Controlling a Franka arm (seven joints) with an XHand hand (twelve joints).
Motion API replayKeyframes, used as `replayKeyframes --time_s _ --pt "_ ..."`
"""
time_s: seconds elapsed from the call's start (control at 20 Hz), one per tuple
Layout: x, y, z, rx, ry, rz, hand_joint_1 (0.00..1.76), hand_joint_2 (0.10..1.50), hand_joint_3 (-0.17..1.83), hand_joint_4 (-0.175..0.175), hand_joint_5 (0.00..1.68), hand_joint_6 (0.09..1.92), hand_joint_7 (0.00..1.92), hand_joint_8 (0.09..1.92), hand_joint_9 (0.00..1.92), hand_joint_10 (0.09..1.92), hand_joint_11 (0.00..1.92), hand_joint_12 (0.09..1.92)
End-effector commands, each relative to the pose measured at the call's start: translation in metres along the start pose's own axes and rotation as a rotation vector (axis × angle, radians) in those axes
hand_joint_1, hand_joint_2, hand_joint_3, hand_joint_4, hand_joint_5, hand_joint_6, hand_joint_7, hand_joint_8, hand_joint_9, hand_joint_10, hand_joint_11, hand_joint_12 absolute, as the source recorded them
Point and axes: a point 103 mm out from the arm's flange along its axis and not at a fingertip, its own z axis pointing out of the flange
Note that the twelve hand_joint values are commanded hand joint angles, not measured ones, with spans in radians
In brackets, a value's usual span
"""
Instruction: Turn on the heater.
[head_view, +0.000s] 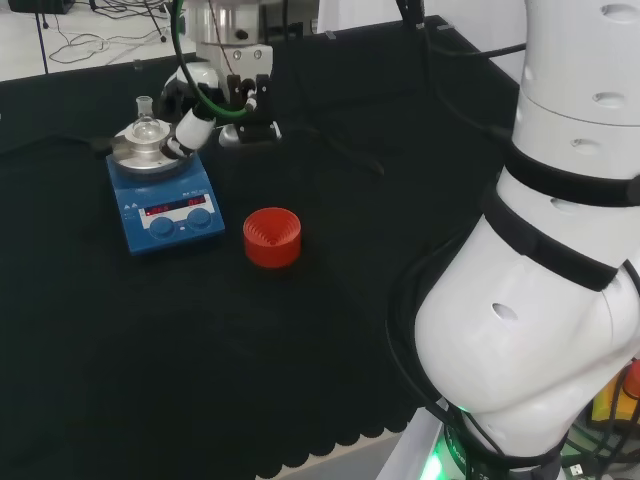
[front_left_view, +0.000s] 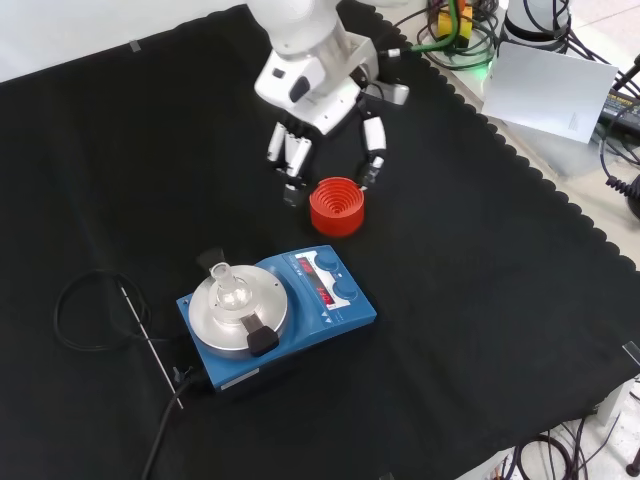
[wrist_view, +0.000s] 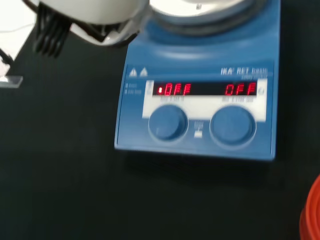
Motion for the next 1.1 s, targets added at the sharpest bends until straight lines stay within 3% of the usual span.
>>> replayKeyframes --time_s 0.05,0.25,0.45,0.75,1.1 --pt "0.009 -0.006 0.029 0.112 -0.012 0.006 0.95 0.62 0.68 -0.059 0.46 0.44 1.17 0.93 1.27 0.73 0.8 1.17" --pt "0.014 -0.006 0.053 0.205 -0.002 0.016 1.01 0.65 0.67 -0.113 0.51 0.51 1.38 1.34 1.46 1.17 1.26 0.96" --pt "0.02 -0.003 0.07 0.293 -0.013 0.025 1.05 0.7 0.68 -0.133 0.54 0.56 1.46 1.57 1.53 1.45 1.42 1.0" --pt "0.03 -0.001 0.082 0.352 -0.039 0.014 1.33 0.72 0.88 -0.138 0.5 0.72 1.46 1.68 1.5 1.5 1.13 1.2" --pt "0.042 0.0 0.089 0.394 -0.049 -0.01 1.39 0.68 1.02 -0.123 0.36 0.81 1.5 1.69 1.52 1.51 1.07 1.3"
